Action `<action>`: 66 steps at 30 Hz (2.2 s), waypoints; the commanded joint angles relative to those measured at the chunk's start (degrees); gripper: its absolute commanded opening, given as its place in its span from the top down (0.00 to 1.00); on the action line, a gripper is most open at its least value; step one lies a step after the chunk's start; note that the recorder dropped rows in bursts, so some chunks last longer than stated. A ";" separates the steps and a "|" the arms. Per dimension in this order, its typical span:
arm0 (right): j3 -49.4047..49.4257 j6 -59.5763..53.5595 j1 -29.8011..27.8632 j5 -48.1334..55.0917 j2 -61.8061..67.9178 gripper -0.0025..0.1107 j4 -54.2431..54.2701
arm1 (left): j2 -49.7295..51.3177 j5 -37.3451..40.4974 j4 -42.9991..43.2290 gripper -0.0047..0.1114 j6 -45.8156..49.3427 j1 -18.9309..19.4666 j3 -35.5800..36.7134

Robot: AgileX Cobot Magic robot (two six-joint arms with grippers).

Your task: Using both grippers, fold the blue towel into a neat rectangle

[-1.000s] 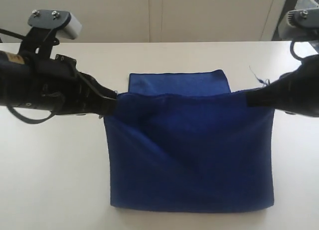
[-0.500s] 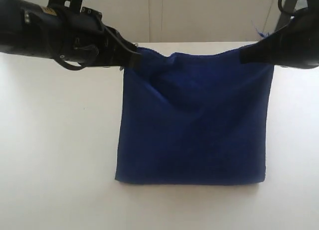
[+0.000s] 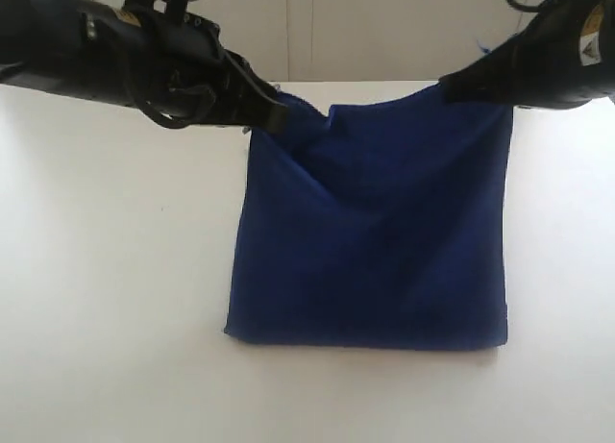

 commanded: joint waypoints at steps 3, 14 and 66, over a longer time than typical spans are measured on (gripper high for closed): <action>-0.28 1.14 -0.09 -2.48 5.19 0.98 -1.00 | 5.16 -0.74 -0.33 0.96 -2.02 3.31 -0.22; -3.09 11.30 -0.51 -3.52 14.06 0.98 -11.29 | 10.66 -9.73 -0.33 0.96 -1.85 4.21 -0.32; -27.96 15.71 -8.87 -7.99 43.53 0.98 -13.91 | 41.40 -6.76 -1.17 0.96 -1.67 12.67 -34.05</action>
